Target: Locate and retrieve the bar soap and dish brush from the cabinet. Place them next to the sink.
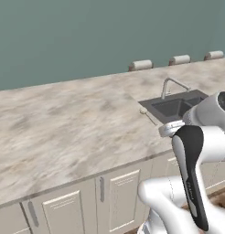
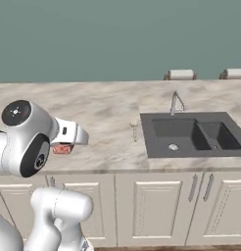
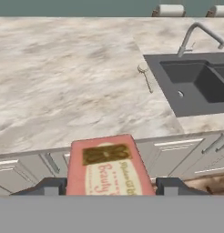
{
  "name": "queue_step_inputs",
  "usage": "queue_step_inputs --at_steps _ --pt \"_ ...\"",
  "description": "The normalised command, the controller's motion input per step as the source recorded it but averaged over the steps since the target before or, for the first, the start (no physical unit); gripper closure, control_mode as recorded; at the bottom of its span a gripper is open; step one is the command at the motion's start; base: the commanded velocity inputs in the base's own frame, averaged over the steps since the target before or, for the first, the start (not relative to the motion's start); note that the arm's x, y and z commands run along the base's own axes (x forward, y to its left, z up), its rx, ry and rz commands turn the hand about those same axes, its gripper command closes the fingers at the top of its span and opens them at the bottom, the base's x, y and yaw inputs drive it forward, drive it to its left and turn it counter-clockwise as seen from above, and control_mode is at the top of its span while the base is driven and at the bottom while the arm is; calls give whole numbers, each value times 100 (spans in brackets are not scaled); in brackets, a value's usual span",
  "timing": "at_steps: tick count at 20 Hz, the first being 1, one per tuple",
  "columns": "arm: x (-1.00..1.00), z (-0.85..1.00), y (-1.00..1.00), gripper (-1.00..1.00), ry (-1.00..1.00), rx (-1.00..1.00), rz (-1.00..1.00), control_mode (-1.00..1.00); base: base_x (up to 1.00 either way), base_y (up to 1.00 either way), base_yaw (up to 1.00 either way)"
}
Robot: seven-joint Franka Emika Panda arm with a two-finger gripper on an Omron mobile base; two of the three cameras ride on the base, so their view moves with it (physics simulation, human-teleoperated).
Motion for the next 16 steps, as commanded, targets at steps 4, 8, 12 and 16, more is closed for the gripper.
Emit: queue_step_inputs --at_steps 4,8,12,16 --pt "0 0 0 100 0 0 0 100 41 -49 16" --pt "0 0 0 100 0 0 0 100 20 -50 13" --pt "0 0 0 100 0 0 0 100 8 -53 9" --pt "0 0 0 100 0 0 0 100 38 -47 8"
